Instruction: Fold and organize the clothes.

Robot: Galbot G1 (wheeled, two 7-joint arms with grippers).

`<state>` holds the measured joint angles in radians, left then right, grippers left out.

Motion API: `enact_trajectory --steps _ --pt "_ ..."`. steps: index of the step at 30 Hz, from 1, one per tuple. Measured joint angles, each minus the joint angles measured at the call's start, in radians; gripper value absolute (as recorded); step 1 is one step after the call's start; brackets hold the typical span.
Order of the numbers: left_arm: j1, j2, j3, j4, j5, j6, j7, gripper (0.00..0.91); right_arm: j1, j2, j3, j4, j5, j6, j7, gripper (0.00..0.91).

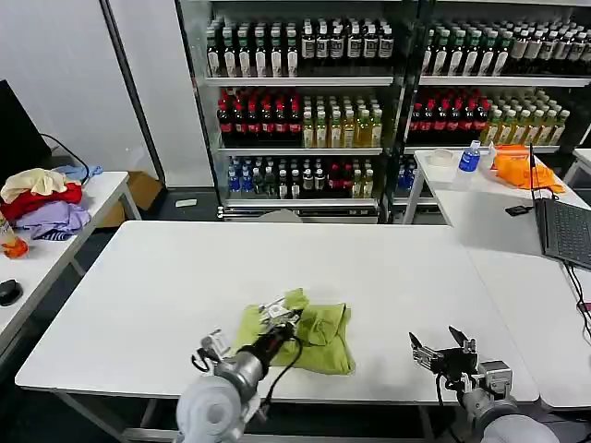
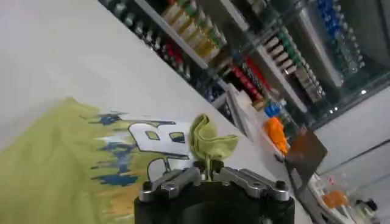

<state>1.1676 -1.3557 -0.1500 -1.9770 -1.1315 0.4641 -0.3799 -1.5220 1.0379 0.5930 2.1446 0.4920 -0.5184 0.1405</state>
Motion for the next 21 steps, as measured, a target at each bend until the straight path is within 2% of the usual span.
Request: enact_trajectory --steps 1,2,3,12,21 --pt "-0.004 -0.007 0.012 0.008 0.007 0.000 0.002 0.464 0.000 -0.002 0.001 0.000 0.000 0.000 0.000 0.907" --pt "-0.009 -0.013 0.023 0.017 0.014 0.000 0.003 0.776 0.000 -0.003 0.001 0.000 0.000 0.001 0.000 0.907" --pt "-0.014 -0.020 0.035 0.027 0.023 -0.001 0.005 0.907 0.000 -0.004 0.002 0.000 0.001 0.001 0.000 0.907" --pt "-0.055 -0.035 0.102 0.097 0.096 -0.008 0.035 0.907 0.005 -0.014 0.005 -0.001 0.005 -0.001 0.000 0.907" --pt "-0.077 -0.027 0.115 0.085 0.109 -0.034 0.092 0.907 0.012 -0.026 0.013 0.000 0.014 -0.010 0.004 0.907"
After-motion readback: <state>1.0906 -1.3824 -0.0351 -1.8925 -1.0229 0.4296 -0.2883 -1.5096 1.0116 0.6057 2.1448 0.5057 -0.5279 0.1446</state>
